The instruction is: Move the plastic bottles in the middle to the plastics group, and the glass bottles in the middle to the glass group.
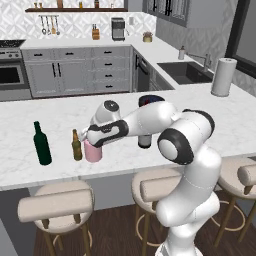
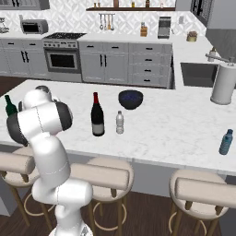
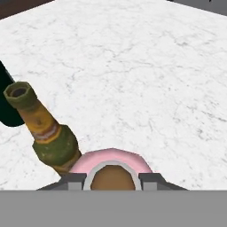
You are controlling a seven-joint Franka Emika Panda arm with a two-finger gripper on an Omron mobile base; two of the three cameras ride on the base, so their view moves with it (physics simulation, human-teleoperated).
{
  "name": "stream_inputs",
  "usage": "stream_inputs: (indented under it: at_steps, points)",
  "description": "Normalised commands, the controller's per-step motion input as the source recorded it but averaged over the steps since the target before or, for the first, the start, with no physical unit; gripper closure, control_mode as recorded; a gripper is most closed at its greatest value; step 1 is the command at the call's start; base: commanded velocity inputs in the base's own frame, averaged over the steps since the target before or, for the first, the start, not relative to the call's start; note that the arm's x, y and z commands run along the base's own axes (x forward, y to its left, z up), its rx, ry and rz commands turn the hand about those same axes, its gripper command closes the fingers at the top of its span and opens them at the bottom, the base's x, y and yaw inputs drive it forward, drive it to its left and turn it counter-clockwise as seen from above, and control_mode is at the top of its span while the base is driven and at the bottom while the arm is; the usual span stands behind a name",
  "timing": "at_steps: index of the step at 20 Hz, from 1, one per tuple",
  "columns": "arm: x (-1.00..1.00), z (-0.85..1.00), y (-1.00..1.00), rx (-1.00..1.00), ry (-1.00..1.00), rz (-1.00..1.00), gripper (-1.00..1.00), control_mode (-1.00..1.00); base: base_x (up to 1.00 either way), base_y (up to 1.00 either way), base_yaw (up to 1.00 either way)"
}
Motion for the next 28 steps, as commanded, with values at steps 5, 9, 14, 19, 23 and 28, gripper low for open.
stream_inputs:
  at_steps: [5, 9, 14, 19, 23, 28]
  points:
    - [0.0, -0.55, 0.0, 0.0, -0.05, 0.0, 1.0, -1.0, 0.0, 0.0, 0.0]
    - [0.0, -0.11, 0.0, 0.0, 0.0, 0.0, 1.0, -1.0, 0.0, 0.0, 0.0]
    - [0.0, 0.0, 0.0, 0.0, 0.0, 0.0, -1.0, -1.0, 0.0, 0.0, 0.0]
    - [0.0, 0.0, -0.25, 0.0, -0.01, 0.0, -1.0, -1.0, 0.0, 0.0, 0.0]
    - [0.05, 0.46, -0.16, 0.0, 0.0, 0.0, -1.0, -1.0, 0.0, 0.0, 0.0]
    - [-0.01, 0.85, -0.05, 0.0, 0.0, 0.0, -1.0, -1.0, 0.0, 0.0, 0.0]
